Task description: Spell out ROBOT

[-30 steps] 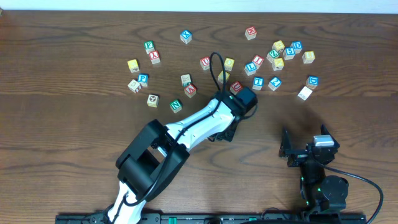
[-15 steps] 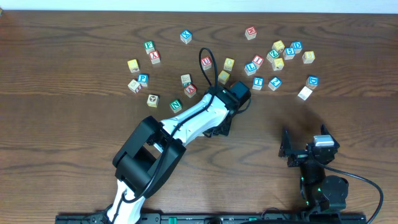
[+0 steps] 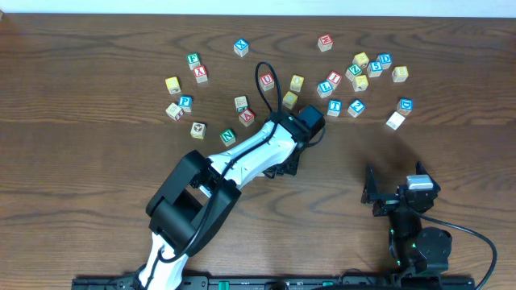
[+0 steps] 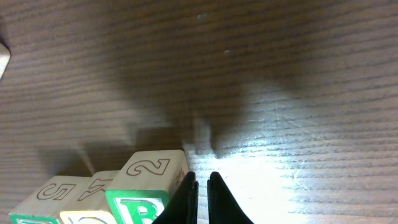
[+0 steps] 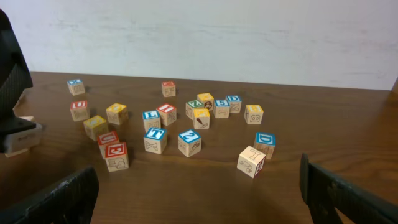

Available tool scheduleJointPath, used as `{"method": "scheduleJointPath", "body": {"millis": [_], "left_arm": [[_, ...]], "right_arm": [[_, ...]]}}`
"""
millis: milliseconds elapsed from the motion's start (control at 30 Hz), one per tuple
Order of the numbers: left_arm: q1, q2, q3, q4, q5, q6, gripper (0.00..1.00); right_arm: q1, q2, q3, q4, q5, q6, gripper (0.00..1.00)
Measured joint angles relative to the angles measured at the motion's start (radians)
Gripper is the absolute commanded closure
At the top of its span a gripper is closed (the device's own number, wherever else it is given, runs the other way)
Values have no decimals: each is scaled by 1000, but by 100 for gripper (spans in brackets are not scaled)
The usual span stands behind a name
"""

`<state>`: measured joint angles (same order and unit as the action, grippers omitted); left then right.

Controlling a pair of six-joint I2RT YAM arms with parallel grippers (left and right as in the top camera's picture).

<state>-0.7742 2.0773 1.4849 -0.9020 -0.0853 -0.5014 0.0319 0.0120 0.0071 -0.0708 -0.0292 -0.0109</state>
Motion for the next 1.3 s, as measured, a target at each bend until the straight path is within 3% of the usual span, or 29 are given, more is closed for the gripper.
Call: {"method": "scheduleJointPath", "body": {"millis": [933,1300], "left_arm": [[0,0,0,-40,-22,0,93],[0,0,-1,48,-23,0,93]], "right_arm": [[0,0,0,0,0,0,1],[0,0,0,0,0,0,1]]}}
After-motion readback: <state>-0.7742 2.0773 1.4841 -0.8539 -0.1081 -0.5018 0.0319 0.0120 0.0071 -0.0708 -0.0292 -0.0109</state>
